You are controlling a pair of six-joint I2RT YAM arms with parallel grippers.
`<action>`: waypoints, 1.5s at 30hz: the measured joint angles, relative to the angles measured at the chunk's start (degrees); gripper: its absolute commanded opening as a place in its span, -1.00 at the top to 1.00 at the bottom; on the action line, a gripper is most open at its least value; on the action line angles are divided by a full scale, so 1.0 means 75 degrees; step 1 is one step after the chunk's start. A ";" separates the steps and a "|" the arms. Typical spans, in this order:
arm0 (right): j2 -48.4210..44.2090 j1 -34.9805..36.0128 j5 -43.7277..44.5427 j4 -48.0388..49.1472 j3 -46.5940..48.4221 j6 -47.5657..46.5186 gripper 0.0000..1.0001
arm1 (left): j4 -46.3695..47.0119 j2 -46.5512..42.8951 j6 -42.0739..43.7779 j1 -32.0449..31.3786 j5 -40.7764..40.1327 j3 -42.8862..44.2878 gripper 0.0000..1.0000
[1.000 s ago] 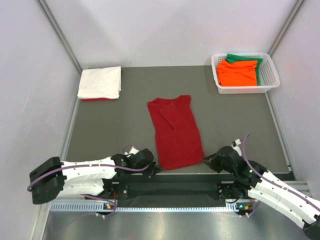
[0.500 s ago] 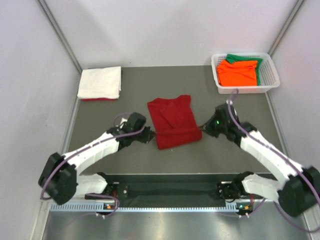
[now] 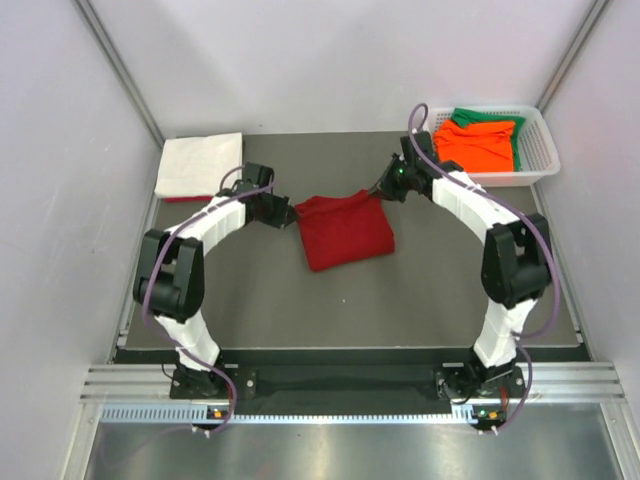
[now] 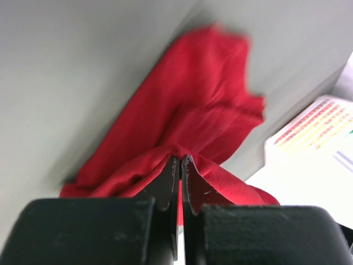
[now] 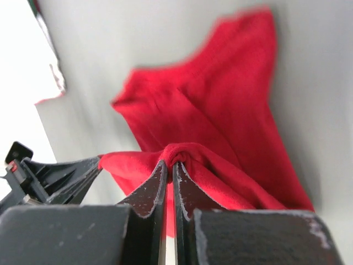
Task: Fold and stack the t-shirts
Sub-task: Fold the tshirt
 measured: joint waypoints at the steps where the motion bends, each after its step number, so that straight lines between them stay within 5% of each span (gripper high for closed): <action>1: 0.0318 -0.0052 -0.0093 -0.0035 0.0420 -0.0032 1.00 | -0.0006 0.0204 0.0093 0.0111 0.0064 0.0239 1.00; 10: 0.2092 -0.0353 -0.0516 -0.0341 0.2436 -0.0134 1.00 | -0.0082 0.1967 0.0592 0.0723 0.0699 0.2028 1.00; 21: 0.3110 -0.0726 -0.0874 -0.0557 0.3249 -0.0134 0.95 | -0.0227 0.2981 0.0973 0.0787 0.0976 0.3089 1.00; 25: 0.3474 -0.0868 -0.1160 -0.0545 0.3611 -0.0134 0.71 | -0.0294 0.3101 0.1241 0.0822 0.0965 0.3404 0.96; 28: 0.3748 -0.1003 -0.1361 -0.0533 0.3896 -0.0242 0.50 | -0.0568 0.3354 0.1687 0.0848 0.0956 0.3888 0.72; 31: 0.3891 -0.1227 -0.1594 -0.0583 0.4205 -0.0519 0.11 | -0.1314 0.3815 0.2535 0.0854 0.0833 0.4928 0.58; 35: 0.3780 -0.1463 -0.1961 -0.0615 0.4229 -0.1137 -0.07 | -0.1865 0.3908 0.3768 0.0746 0.0414 0.5694 0.55; 39: 0.3206 -0.1492 -0.2614 -0.0198 0.3375 -0.1390 -0.06 | -0.1982 0.3523 0.4599 0.0545 0.0303 0.5368 0.53; 45: 0.3025 -0.1011 -0.3751 0.1037 0.2524 -0.0807 0.46 | -0.1093 0.3226 0.4867 0.0125 0.1364 0.4258 0.72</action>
